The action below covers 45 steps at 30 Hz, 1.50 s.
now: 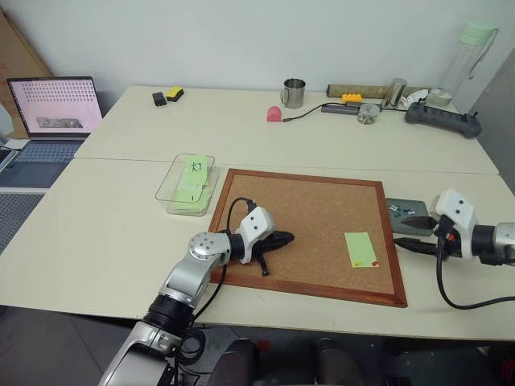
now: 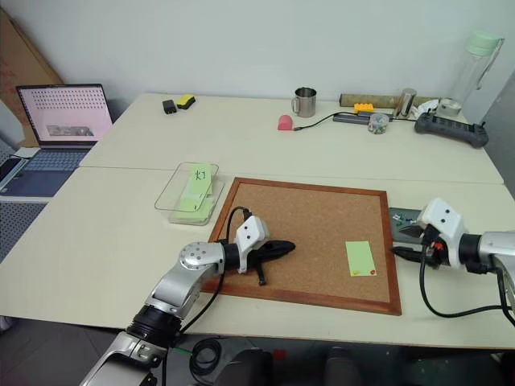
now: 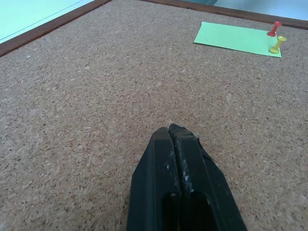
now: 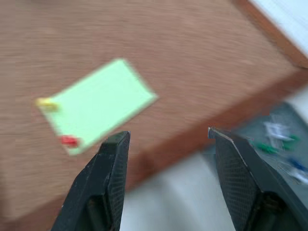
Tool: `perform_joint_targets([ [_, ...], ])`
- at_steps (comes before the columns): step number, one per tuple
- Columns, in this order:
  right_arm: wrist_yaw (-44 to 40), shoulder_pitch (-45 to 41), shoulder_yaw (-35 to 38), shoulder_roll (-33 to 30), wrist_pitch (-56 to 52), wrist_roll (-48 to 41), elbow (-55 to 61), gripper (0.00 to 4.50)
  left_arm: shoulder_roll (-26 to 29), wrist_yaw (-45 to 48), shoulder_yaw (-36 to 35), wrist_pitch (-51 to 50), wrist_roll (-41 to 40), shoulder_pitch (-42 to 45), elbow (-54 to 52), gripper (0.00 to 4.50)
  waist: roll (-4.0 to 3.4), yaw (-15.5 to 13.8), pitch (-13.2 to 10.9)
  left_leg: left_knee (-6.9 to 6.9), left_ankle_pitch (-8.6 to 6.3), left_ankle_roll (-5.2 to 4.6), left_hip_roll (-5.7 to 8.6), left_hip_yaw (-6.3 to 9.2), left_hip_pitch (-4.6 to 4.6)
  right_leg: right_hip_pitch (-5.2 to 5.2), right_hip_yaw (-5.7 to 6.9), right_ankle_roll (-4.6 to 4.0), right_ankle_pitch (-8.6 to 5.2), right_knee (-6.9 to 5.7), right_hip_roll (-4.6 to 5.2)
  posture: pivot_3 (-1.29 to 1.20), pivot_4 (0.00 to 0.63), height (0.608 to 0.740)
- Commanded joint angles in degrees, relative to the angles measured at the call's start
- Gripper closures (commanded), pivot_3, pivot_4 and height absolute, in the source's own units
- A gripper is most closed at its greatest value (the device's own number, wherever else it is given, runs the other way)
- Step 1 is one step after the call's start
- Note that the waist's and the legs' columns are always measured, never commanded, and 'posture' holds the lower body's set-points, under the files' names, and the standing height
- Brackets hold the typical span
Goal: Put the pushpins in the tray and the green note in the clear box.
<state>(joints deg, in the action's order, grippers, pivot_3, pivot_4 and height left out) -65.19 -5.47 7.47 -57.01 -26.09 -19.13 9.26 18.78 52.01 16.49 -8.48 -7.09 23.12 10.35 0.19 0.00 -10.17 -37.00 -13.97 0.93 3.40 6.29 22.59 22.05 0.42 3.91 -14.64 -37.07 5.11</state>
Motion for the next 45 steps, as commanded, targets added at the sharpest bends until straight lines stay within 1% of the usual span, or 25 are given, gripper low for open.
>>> perform_joint_targets([
  [1,-1.0,1.5,-0.9,-0.5,0.8,-0.1,3.0,1.8,0.1,0.5,1.0,-0.7,0.9,-0.6,1.1,4.5,0.0,0.0,0.0,0.0,0.0,0.0,0.0,0.0,-0.01,0.0,-0.02,0.0,0.0,0.0,0.0,0.0,0.15,0.74],
  [9,-1.2,1.4,-4.7,0.7,4.5,2.5,1.4,1.8,0.4,0.6,1.1,-1.0,1.1,-0.9,0.6,4.5,0.0,0.0,0.0,0.01,0.0,0.01,-0.01,0.03,-0.01,0.01,0.01,0.0,0.01,-0.01,0.0,0.0,0.15,0.74],
  [15,-0.9,0.8,-6.0,1.3,6.2,3.4,0.5,1.8,0.6,0.4,0.9,-1.3,1.0,-1.1,0.3,4.5,0.0,0.0,0.0,0.02,0.0,0.01,-0.01,0.06,-0.01,0.01,0.03,0.0,0.0,-0.01,0.0,0.0,0.15,0.74],
  [16,-0.9,0.7,-6.1,1.4,6.4,3.4,0.3,2.16,0.6,0.4,0.9,-1.3,1.0,-1.2,0.2,4.5,0.0,0.0,0.0,0.01,0.0,0.01,-0.01,0.06,-0.01,0.01,0.02,0.0,0.0,-0.01,0.0,0.0,0.15,0.74],
  [17,-0.9,0.8,-6.1,1.4,6.6,3.4,0.2,2.2,0.6,0.4,0.9,-1.4,1.1,-1.3,0.1,4.5,0.0,0.0,0.0,0.01,0.0,0.01,-0.01,0.05,-0.01,0.01,0.01,0.0,0.0,-0.01,0.0,0.0,0.15,0.74],
  [19,-1.0,0.8,-6.1,1.5,6.9,3.5,0.0,2.73,0.7,0.4,0.9,-1.5,1.0,-1.4,0.0,4.5,0.0,0.0,0.0,0.01,0.0,0.01,-0.01,0.05,-0.01,0.01,0.01,0.0,0.0,0.0,0.0,0.0,0.15,0.74],
  [21,-1.1,0.9,-6.0,1.5,7.0,3.4,-0.1,3.04,0.8,0.4,0.9,-1.5,1.0,-1.5,-0.1,4.5,0.0,0.0,0.0,0.02,0.0,0.01,-0.02,0.06,-0.01,0.02,0.02,0.0,0.0,-0.01,-0.01,0.0,0.15,0.74],
  [22,-1.2,1.0,-6.0,1.5,7.1,3.3,-0.1,3.32,0.8,0.4,0.9,-1.5,1.0,-1.6,-0.2,4.5,0.0,0.0,0.0,0.02,0.0,0.01,-0.02,0.07,-0.01,0.02,0.03,0.0,0.0,-0.01,-0.01,0.0,0.15,0.74],
  [28,-1.3,1.2,-5.9,1.6,7.0,3.1,-0.1,4.48,1.0,0.5,0.9,-1.8,1.0,-2.0,-0.5,4.5,0.0,0.0,0.0,0.02,0.0,0.01,-0.02,0.06,-0.02,0.01,0.02,0.0,0.0,-0.01,-0.01,0.0,0.15,0.74],
  [32,-1.4,1.2,-5.8,1.6,6.9,2.9,0.1,4.48,1.1,0.6,1.0,-1.8,1.1,-2.0,-0.4,4.5,0.0,0.1,0.0,0.02,0.0,0.01,-0.03,0.03,-0.05,0.01,-0.02,0.0,0.0,-0.02,-0.01,0.0,0.15,0.74],
  [37,-2.0,1.9,-4.0,1.2,4.8,0.3,2.3,4.48,1.2,0.6,1.0,-1.9,1.1,-2.2,-0.5,4.5,0.0,0.1,0.0,0.03,0.0,0.01,-0.03,0.05,-0.05,0.01,0.0,0.0,0.0,-0.01,-0.01,0.0,0.15,0.74],
  [42,-2.3,2.6,-3.0,0.6,5.0,-0.2,3.2,4.48,1.3,0.5,1.0,-1.9,1.2,-2.2,-0.3,4.5,0.0,0.1,0.0,0.03,0.0,0.01,-0.03,0.05,-0.05,0.01,0.0,0.0,0.0,-0.01,-0.01,0.0,0.15,0.74],
  [44,-2.3,3.3,-2.9,0.1,6.7,1.1,2.7,4.13,1.3,0.5,1.0,-2.0,1.2,-2.4,-0.5,4.5,0.0,0.1,0.0,0.04,0.0,0.01,-0.03,0.04,-0.05,0.01,0.0,0.0,0.0,-0.01,-0.01,0.0,0.15,0.74],
  [45,-2.4,3.4,-2.7,0.1,7.1,1.1,2.5,4.07,1.3,0.5,1.0,-2.0,1.2,-2.4,-0.6,4.5,0.0,0.1,0.0,0.04,0.0,0.01,-0.04,0.04,-0.05,0.01,0.0,0.0,0.0,-0.01,-0.01,0.0,0.15,0.74],
])
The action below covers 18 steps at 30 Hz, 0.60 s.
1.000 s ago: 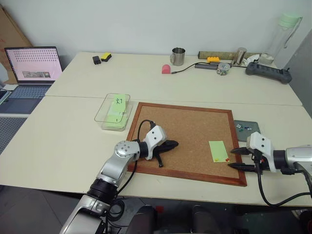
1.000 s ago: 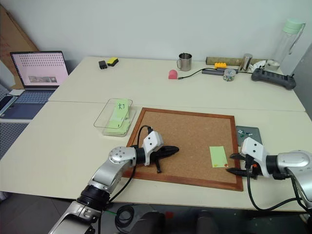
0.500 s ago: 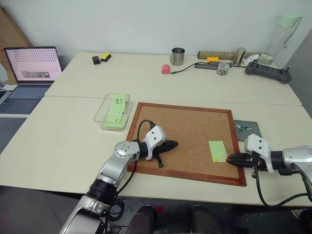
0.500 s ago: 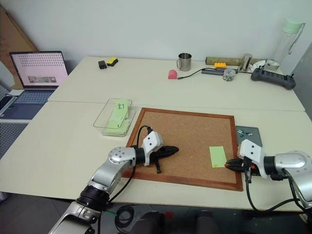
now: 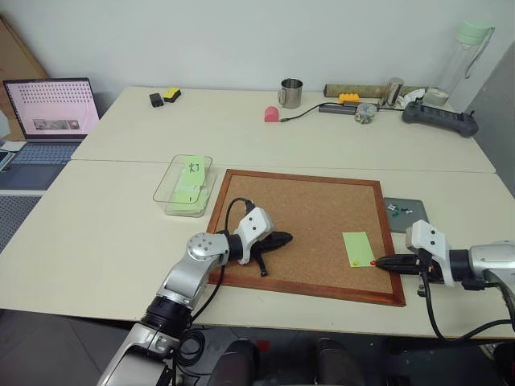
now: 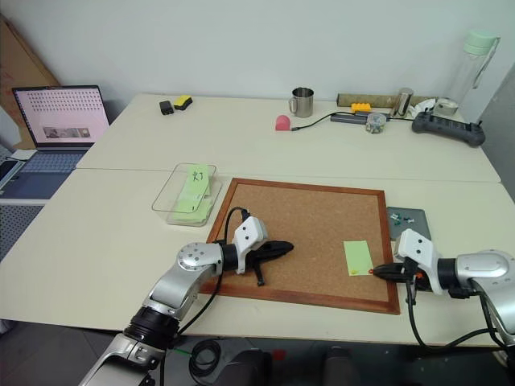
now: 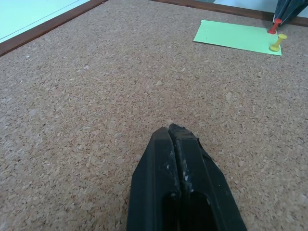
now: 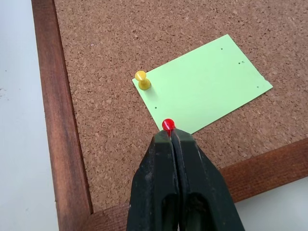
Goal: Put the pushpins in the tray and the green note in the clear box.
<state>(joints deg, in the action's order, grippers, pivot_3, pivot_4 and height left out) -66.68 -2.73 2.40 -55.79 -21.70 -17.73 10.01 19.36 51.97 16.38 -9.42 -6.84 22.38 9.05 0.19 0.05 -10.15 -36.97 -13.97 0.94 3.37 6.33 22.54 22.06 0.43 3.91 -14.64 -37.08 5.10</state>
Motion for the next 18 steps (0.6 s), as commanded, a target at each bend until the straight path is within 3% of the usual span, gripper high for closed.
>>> perform_joint_targets([
  [1,-0.8,0.6,2.5,-1.0,3.2,-0.2,1.7,3.85,0.7,0.5,1.1,-1.0,0.9,-1.7,0.7,4.5,0.0,0.0,0.0,0.0,0.0,0.0,0.0,0.0,0.0,0.0,0.0,0.0,0.0,0.0,0.0,0.0,0.15,0.74],
  [8,-0.2,0.4,1.4,0.5,5.1,0.5,1.5,2.4,0.5,0.4,1.1,-1.0,0.9,-1.6,0.8,4.5,0.0,0.0,0.0,0.0,0.0,0.0,0.0,0.0,0.0,0.0,0.0,0.0,0.0,0.0,0.0,0.0,0.15,0.74],
  [18,-0.1,-0.5,-0.3,2.0,6.7,1.3,-0.2,2.4,0.5,0.3,1.1,-1.2,1.0,-1.5,0.8,4.5,0.0,0.0,0.0,0.0,0.0,0.0,0.0,-0.01,-0.01,0.0,-0.01,0.0,0.0,0.0,0.0,0.0,0.15,0.74],
])
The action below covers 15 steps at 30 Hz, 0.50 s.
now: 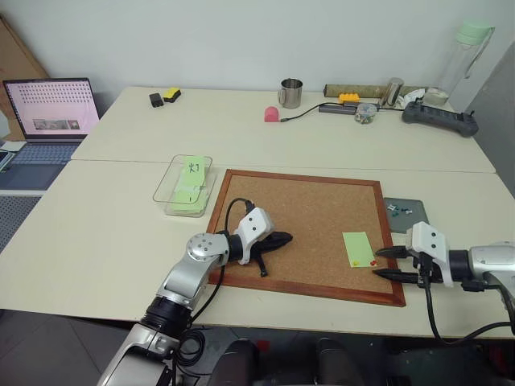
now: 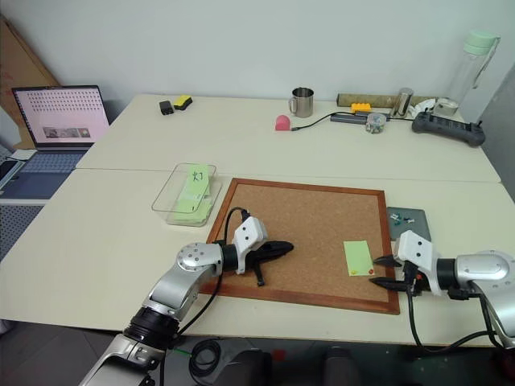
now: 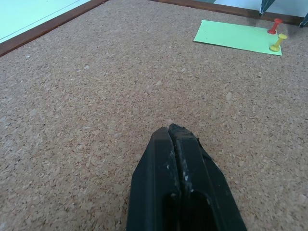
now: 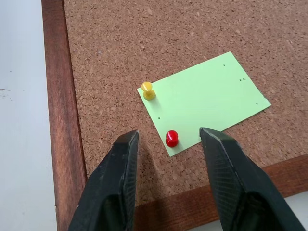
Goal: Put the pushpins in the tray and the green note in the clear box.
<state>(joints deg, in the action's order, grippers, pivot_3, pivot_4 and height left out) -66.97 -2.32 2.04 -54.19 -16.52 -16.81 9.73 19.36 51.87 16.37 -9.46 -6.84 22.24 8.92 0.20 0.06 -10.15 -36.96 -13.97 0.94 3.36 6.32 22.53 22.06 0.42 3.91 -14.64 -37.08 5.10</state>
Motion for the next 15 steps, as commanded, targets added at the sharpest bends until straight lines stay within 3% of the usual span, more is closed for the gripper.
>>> perform_joint_targets([
  [1,0.2,-1.0,0.0,0.5,1.7,0.5,-0.1,2.4,0.6,0.4,1.1,-1.2,1.0,-1.4,1.0,4.5,0.0,0.0,0.0,0.0,0.0,0.0,0.0,0.01,0.0,0.0,0.0,0.0,0.0,0.0,0.0,0.0,0.15,0.74],
  [5,0.4,-1.5,-0.6,1.0,2.5,0.8,-1.3,2.89,0.8,0.4,1.0,-1.2,1.0,-1.6,0.9,4.5,0.0,0.0,0.0,0.0,0.0,0.0,0.0,0.01,0.0,0.0,0.0,0.0,0.0,0.0,0.0,0.0,0.15,0.74],
  [12,0.6,-2.1,-0.9,1.7,2.9,0.9,-2.4,4.33,0.9,0.4,1.0,-1.3,1.1,-1.6,0.8,4.5,0.0,0.0,0.0,0.0,0.0,0.0,0.0,0.01,0.0,0.0,0.0,0.0,0.0,0.0,0.0,0.0,0.15,0.74],
  [15,0.6,-2.2,-0.7,1.7,2.7,0.8,-2.4,4.48,1.1,0.5,1.0,-1.4,1.1,-1.8,0.6,4.5,0.0,0.0,0.0,0.0,0.0,0.0,0.0,0.01,-0.01,0.0,0.01,0.0,0.0,0.0,0.0,0.0,0.15,0.74],
])
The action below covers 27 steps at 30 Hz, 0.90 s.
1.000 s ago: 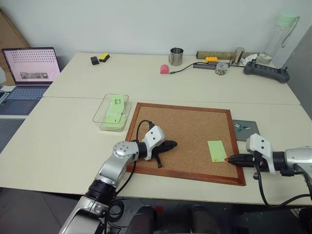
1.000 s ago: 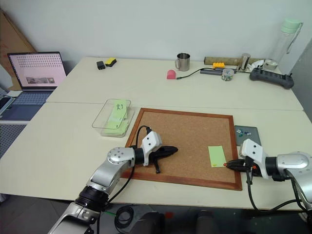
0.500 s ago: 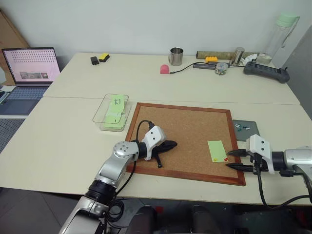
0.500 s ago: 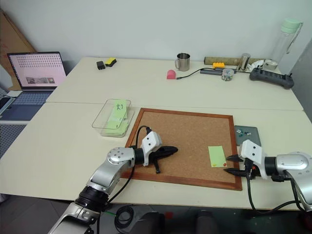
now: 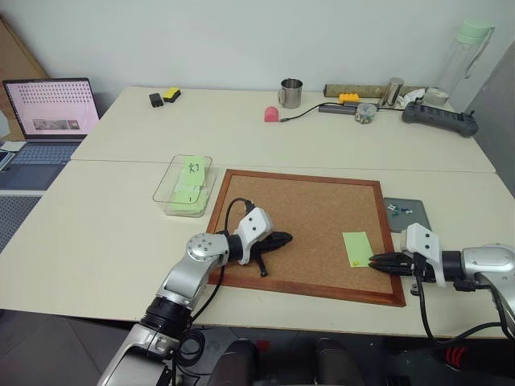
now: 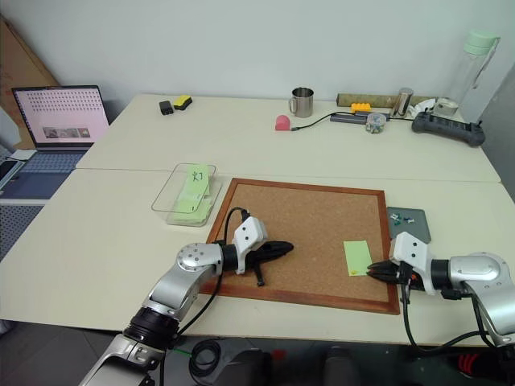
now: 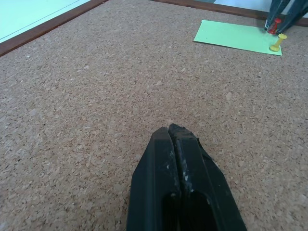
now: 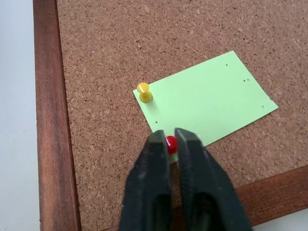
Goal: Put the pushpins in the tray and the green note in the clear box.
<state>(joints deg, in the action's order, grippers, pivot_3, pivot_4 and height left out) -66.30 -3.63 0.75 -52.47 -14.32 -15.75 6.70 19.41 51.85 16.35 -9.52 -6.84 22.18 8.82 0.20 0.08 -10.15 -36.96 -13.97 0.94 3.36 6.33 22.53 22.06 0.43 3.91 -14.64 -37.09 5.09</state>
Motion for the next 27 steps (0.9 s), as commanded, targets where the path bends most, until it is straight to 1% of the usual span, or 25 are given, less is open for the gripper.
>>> perform_joint_targets([
  [1,-0.1,-0.9,0.7,-0.1,0.5,-0.3,0.7,4.48,1.1,0.5,1.0,-1.3,1.1,-1.8,0.6,4.5,0.0,0.0,0.0,0.0,0.0,0.0,0.0,0.0,0.0,0.0,0.0,0.0,0.0,0.0,0.0,0.0,0.15,0.74],
  [5,-0.3,-1.1,1.6,-0.1,-0.2,-1.4,1.5,4.48,1.2,0.4,1.0,-1.4,1.1,-1.8,0.6,4.5,0.0,0.0,0.0,0.0,0.0,0.0,-0.01,-0.01,-0.01,0.0,-0.01,0.0,0.0,0.0,0.0,0.0,0.15,0.74],
  [10,-0.7,-1.1,4.5,-0.6,-4.4,-6.0,4.2,4.48,1.3,0.3,1.0,-1.5,1.2,-1.9,0.8,4.5,0.0,0.0,0.0,0.0,0.0,0.0,-0.01,-0.01,-0.01,0.0,-0.01,-0.01,0.0,-0.01,0.0,0.0,0.15,0.74],
  [21,-0.9,-1.8,9.3,-2.4,-11.0,-11.4,5.9,4.48,2.0,0.0,1.4,-1.4,2.2,-1.9,1.6,4.5,-0.01,0.1,0.0,0.0,0.0,0.0,-0.03,-0.02,-0.03,0.0,-0.02,0.0,0.0,-0.01,-0.01,0.0,0.15,0.74],
  [25,1.0,-2.8,11.1,-1.8,-14.7,-13.5,5.8,4.48,2.0,-0.2,1.5,-1.4,2.5,-1.9,1.7,4.5,-0.01,0.0,0.0,0.01,0.0,0.0,-0.04,-0.01,-0.03,-0.01,-0.01,0.0,0.0,0.0,-0.02,0.0,0.15,0.74],
  [27,3.8,-4.4,11.9,-1.4,-15.3,-12.5,3.5,4.48,2.0,-0.2,1.6,-1.3,2.5,-1.9,1.7,4.5,-0.01,0.1,0.0,0.0,0.0,-0.01,-0.03,-0.02,-0.02,-0.01,-0.03,-0.01,0.0,0.0,-0.02,0.0,0.15,0.74],
])
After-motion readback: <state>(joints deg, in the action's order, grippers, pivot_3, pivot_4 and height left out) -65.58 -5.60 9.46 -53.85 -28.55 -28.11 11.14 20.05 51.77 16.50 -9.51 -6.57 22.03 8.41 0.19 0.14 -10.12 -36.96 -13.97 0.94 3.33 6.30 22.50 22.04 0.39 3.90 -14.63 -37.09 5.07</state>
